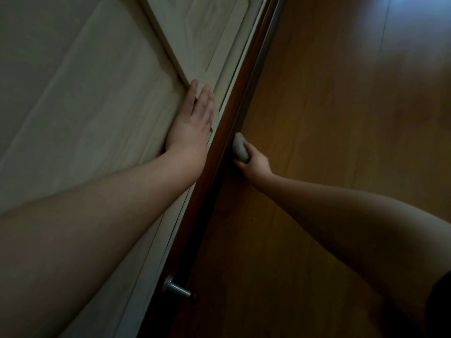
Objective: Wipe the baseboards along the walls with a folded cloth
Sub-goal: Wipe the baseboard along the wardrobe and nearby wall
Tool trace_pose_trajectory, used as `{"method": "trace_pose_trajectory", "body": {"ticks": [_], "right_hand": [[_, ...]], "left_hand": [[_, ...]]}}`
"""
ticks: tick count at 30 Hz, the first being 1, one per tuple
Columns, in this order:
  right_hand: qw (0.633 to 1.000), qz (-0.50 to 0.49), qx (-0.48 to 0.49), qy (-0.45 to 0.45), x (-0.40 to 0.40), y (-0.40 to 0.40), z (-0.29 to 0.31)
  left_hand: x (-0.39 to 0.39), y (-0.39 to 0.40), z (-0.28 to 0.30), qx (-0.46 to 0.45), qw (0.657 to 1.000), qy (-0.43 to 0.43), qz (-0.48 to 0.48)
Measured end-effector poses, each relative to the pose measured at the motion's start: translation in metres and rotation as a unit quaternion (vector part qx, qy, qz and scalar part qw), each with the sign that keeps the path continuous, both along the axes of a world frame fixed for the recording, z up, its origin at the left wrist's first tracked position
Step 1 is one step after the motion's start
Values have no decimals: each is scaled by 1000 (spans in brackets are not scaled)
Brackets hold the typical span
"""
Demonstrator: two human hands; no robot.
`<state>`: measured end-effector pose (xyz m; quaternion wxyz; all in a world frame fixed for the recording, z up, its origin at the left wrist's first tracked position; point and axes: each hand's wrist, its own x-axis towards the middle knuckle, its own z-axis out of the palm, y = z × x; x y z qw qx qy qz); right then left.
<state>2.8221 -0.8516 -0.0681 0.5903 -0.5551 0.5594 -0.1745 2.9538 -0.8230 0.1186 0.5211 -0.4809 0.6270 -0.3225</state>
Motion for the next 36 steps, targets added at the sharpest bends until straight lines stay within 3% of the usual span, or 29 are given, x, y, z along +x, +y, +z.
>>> {"method": "trace_pose_trajectory", "body": {"ticks": [9, 14, 16, 19, 24, 28, 32, 36], "right_hand": [[992, 39, 108, -61, 9, 156, 3], [971, 123, 175, -105, -9, 180, 11], [970, 150, 161, -105, -25, 167, 10], [980, 105, 152, -77, -52, 121, 9], [998, 61, 18, -10, -85, 9, 30], [998, 24, -53, -13, -103, -83, 87], [994, -89, -35, -47, -115, -122, 142], [992, -107, -31, -67, -119, -135, 142]], "left_hand": [[-1, -6, 7, 2, 999, 26, -35], [-1, -15, 12, 4, 998, 44, -47], [1, -14, 12, 7, 998, 39, -50], [1, -18, 13, -3, 998, 28, -49], [-7, -42, 11, -23, 998, 58, -7], [-19, -82, 33, 11, 986, 163, 26], [-30, -119, 74, 93, 951, 280, 91], [-31, -143, 61, 132, 914, 343, 174]]}}
